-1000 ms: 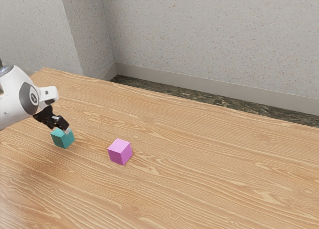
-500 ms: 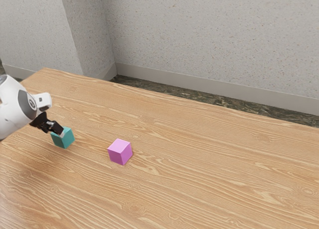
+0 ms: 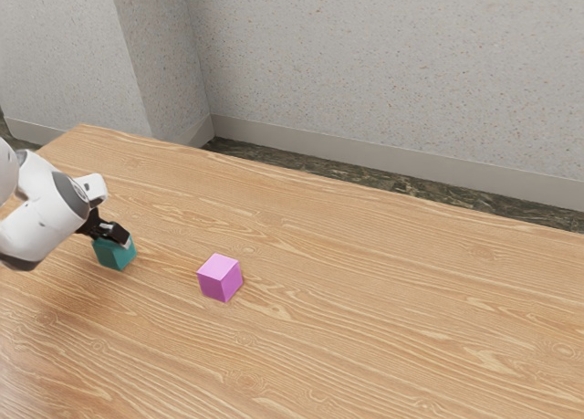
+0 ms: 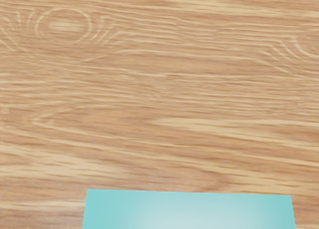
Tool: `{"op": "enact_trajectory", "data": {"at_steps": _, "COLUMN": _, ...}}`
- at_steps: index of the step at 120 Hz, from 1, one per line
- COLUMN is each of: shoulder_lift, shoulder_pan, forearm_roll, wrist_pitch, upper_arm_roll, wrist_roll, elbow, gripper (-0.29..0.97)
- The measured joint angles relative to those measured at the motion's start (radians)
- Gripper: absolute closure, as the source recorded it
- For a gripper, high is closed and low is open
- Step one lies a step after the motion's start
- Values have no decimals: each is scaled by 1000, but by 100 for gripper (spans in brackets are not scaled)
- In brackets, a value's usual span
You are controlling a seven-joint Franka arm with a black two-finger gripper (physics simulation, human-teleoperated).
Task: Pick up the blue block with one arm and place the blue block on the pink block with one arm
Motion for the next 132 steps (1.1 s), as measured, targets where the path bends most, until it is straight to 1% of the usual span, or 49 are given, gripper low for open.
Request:
{"op": "enact_trajectory", "data": {"at_steps": 18, "shoulder_lift": -3, "shoulder_pan": 1, "forearm_roll": -28, "wrist_pitch": 15, "upper_arm_roll": 0, "wrist_roll": 43, "elbow": 0, "gripper": 13}}
{"op": "enact_trajectory", "data": {"at_steps": 31, "shoulder_lift": -7, "shoulder_pan": 3, "forearm_roll": -36, "wrist_pitch": 19, "upper_arm_roll": 1, "wrist_roll": 69, "elbow": -2, "gripper": 19}}
{"op": "enact_trajectory", "data": {"at_steps": 78, "shoulder_lift": -19, "shoulder_pan": 2, "forearm_roll": -41, "wrist_pitch": 2, "upper_arm_roll": 3, "wrist_roll": 130, "elbow": -4, "gripper": 31}}
{"op": "enact_trajectory", "data": {"at_steps": 96, "shoulder_lift": -27, "shoulder_pan": -6, "forearm_roll": -39, "wrist_pitch": 2, "upper_arm_roll": 2, "wrist_roll": 142, "elbow": -4, "gripper": 34}}
{"op": "enact_trajectory", "data": {"at_steps": 114, "shoulder_lift": -93, "shoulder_pan": -37, "forearm_roll": -37, "wrist_pitch": 2, "upper_arm_roll": 2, "wrist_roll": 150, "elbow": -23, "gripper": 36}}
{"op": "enact_trajectory", "data": {"at_steps": 132, "shoulder_lift": -221, "shoulder_pan": -105, "forearm_roll": -37, "wrist_pitch": 2, "upper_arm_roll": 3, "wrist_roll": 146, "elbow": -108, "gripper": 37}}
